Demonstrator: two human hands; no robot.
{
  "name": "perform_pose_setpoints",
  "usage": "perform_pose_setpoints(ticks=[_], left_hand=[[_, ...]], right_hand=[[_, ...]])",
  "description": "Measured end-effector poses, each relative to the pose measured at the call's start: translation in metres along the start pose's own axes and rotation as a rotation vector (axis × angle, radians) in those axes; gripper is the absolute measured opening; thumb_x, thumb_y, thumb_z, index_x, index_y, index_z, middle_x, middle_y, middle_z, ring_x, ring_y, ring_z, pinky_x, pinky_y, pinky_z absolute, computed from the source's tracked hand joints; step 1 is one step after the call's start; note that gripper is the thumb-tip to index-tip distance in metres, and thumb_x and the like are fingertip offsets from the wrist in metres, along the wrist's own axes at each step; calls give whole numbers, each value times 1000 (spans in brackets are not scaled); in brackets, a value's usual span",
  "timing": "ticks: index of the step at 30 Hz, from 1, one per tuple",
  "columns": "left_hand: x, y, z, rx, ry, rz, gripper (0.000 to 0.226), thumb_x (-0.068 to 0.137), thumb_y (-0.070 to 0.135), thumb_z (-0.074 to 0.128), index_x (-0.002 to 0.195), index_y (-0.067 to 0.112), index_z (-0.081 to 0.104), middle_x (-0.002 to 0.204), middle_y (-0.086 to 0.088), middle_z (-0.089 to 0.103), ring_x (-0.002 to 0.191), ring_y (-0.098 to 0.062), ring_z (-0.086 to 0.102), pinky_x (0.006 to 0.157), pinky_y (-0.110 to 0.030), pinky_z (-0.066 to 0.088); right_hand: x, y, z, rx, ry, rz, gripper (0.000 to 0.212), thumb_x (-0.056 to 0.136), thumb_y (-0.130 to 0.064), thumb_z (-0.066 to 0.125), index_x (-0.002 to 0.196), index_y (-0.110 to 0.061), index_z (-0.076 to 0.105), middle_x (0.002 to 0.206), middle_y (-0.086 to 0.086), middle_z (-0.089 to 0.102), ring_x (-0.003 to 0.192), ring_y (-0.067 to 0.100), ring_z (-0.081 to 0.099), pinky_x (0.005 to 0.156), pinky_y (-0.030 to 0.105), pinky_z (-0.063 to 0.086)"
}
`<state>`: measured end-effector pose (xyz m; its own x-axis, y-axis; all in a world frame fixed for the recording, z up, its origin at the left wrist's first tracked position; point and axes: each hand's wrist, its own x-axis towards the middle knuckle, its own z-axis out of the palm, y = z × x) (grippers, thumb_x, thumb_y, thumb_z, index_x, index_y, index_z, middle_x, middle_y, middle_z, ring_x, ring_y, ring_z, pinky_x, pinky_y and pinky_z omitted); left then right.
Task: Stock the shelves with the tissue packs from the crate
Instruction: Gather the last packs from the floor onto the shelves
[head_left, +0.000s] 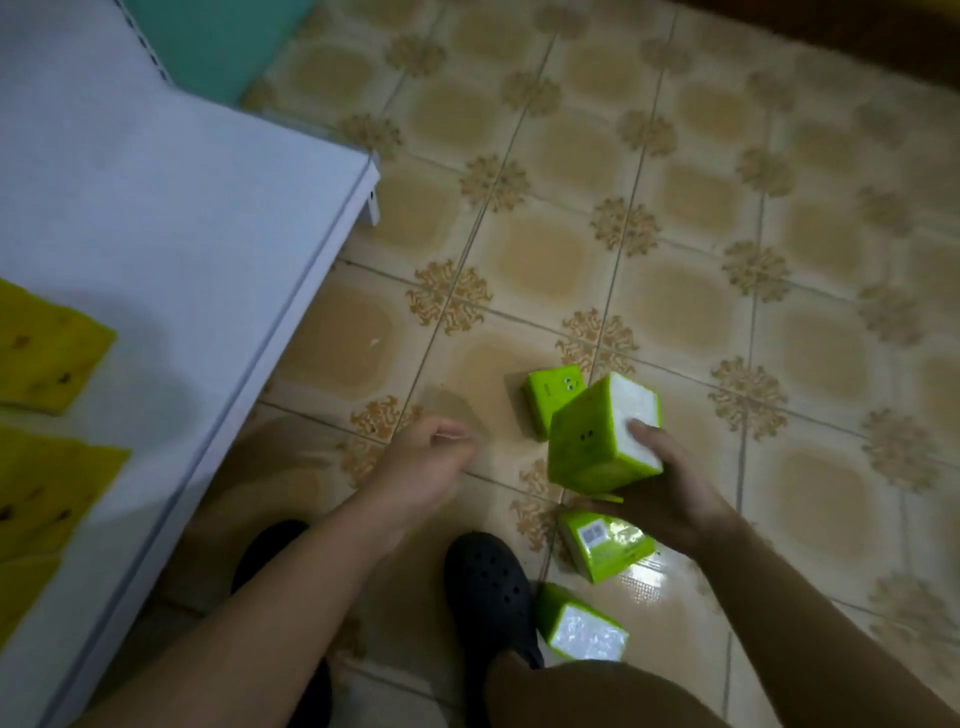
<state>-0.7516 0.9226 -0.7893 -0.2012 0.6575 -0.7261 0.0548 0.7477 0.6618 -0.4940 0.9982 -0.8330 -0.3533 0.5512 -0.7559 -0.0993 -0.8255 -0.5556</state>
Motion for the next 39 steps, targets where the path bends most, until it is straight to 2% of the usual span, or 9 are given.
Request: perform_pose_setpoints(ticks=[6, 12, 20, 23, 26, 30, 33, 36, 39], left_hand=[[-115, 79, -16, 5, -28, 173, 53, 84, 49, 68, 130, 30, 50, 123, 2, 56, 110, -17, 58, 87, -40, 56], [-241, 133, -55, -63, -102, 356, 49, 86, 49, 66, 128, 32, 48, 123, 4, 64, 103, -22, 67, 84, -49, 58], [-346, 133, -99, -222, 59, 550, 40, 87, 41, 68, 121, 36, 49, 115, -2, 69, 94, -25, 69, 77, -45, 59], [-369, 128, -124, -285, 214, 595, 45, 85, 40, 71, 123, 34, 48, 114, -1, 68, 91, -22, 68, 72, -41, 59], [-388, 124, -149, -315, 335, 632, 47, 83, 42, 72, 122, 34, 47, 109, 2, 67, 87, -20, 68, 74, -42, 59], [-400, 124, -183, -259, 428, 639, 48, 82, 47, 71, 121, 35, 45, 111, -2, 66, 91, -22, 68, 74, -44, 60], [-409, 127, -214, -71, 629, 620, 61, 80, 52, 71, 128, 27, 44, 126, -6, 56, 106, -23, 62, 89, -45, 55], [-421, 130, -250, 418, 811, 679, 103, 71, 58, 76, 151, 27, 19, 152, -2, 22, 137, -22, 34, 109, -37, 37], [-435, 140, -279, 915, 860, 663, 115, 61, 70, 73, 150, 40, 6, 152, -2, 31, 137, -23, 33, 108, -46, 35]], right_hand=[[-113, -47, 80, 155, -429, -83, 66, 91, -51, 29, 142, -12, 45, 144, 27, 44, 119, 53, 49, 96, 68, 36], [-224, -93, 160, -40, -587, -247, 65, 84, -45, 50, 140, -11, 50, 143, 23, 47, 126, 50, 46, 105, 65, 32], [-314, -93, 233, -183, -517, -408, 48, 82, -39, 43, 115, -12, 66, 110, 15, 69, 91, 29, 68, 77, 43, 55], [-329, -87, 262, -276, -563, -450, 62, 77, -55, 56, 123, -15, 64, 112, 16, 68, 91, 30, 67, 73, 41, 55], [-337, -81, 298, -402, -561, -467, 88, 50, -63, 82, 122, -16, 63, 117, 17, 67, 94, 31, 68, 71, 39, 56], [-345, -76, 351, -505, -464, -571, 48, 79, -45, 70, 115, -14, 63, 102, 13, 71, 85, 25, 71, 65, 35, 56], [-347, -76, 391, -507, -416, -594, 35, 89, -38, 64, 113, -13, 61, 96, 15, 67, 77, 24, 68, 67, 36, 57], [-347, -78, 429, -540, -396, -609, 44, 85, -41, 68, 116, -11, 58, 93, 14, 65, 71, 23, 66, 61, 33, 56], [-349, -80, 461, -563, -432, -628, 47, 84, -40, 70, 115, -7, 58, 88, 14, 64, 66, 20, 63, 59, 31, 54]])
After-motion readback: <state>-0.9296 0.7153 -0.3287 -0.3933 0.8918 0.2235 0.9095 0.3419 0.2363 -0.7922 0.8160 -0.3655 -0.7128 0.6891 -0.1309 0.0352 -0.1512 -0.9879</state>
